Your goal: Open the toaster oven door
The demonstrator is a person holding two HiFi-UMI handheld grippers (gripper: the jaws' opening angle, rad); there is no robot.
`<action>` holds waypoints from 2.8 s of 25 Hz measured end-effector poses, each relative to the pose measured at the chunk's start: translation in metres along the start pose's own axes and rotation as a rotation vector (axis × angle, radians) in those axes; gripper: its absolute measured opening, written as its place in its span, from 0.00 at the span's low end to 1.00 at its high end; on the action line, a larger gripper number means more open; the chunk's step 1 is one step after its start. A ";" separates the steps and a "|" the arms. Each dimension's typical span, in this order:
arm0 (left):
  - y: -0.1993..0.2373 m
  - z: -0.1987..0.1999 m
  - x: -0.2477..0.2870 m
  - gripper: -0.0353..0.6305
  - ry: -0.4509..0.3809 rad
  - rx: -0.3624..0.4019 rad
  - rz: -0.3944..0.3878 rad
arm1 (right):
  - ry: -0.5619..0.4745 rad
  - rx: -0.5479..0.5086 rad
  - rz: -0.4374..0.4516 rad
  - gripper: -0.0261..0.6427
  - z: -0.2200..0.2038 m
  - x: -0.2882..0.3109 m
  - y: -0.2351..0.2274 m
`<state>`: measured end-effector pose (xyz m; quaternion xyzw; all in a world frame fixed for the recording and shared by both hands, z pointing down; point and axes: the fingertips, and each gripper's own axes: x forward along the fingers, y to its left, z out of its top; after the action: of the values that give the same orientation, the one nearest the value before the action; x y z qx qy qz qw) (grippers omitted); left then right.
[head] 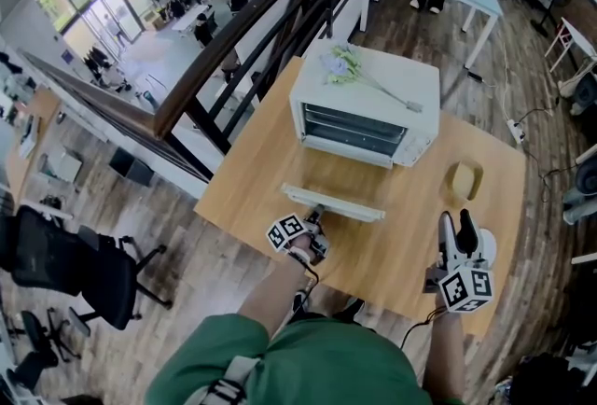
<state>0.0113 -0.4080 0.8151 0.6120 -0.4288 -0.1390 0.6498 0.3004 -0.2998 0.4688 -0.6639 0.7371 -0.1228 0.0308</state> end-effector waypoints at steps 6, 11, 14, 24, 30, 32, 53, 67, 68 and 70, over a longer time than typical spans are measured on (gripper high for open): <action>0.007 -0.003 -0.001 0.20 0.028 0.025 0.020 | 0.002 0.005 0.003 0.39 -0.003 -0.002 0.003; 0.015 -0.004 -0.006 0.20 0.030 0.020 0.039 | -0.006 0.002 0.010 0.39 0.000 -0.002 0.007; 0.015 -0.004 -0.010 0.20 0.031 0.025 0.043 | -0.008 0.000 0.016 0.39 0.003 -0.001 0.009; 0.004 0.033 -0.050 0.20 -0.051 0.138 0.047 | -0.028 -0.002 0.036 0.39 0.007 0.001 0.018; -0.053 0.079 -0.087 0.20 -0.151 0.397 0.012 | -0.059 -0.003 0.056 0.39 0.018 0.000 0.028; -0.087 0.085 -0.098 0.21 -0.164 0.519 -0.025 | -0.071 -0.004 0.062 0.39 0.022 0.000 0.033; -0.327 0.042 -0.213 0.34 -0.345 1.397 -0.233 | -0.123 -0.074 0.165 0.36 0.046 -0.004 0.113; -0.395 0.045 -0.272 0.31 -0.561 1.509 -0.198 | -0.188 -0.218 0.141 0.26 0.085 -0.020 0.136; -0.396 0.045 -0.274 0.31 -0.567 1.512 -0.201 | -0.192 -0.219 0.141 0.26 0.086 -0.020 0.136; -0.398 0.044 -0.275 0.31 -0.576 1.511 -0.205 | -0.197 -0.220 0.141 0.26 0.088 -0.019 0.136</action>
<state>-0.0471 -0.3277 0.3396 0.8617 -0.4988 -0.0228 -0.0903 0.1891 -0.2810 0.3516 -0.6187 0.7842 0.0267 0.0387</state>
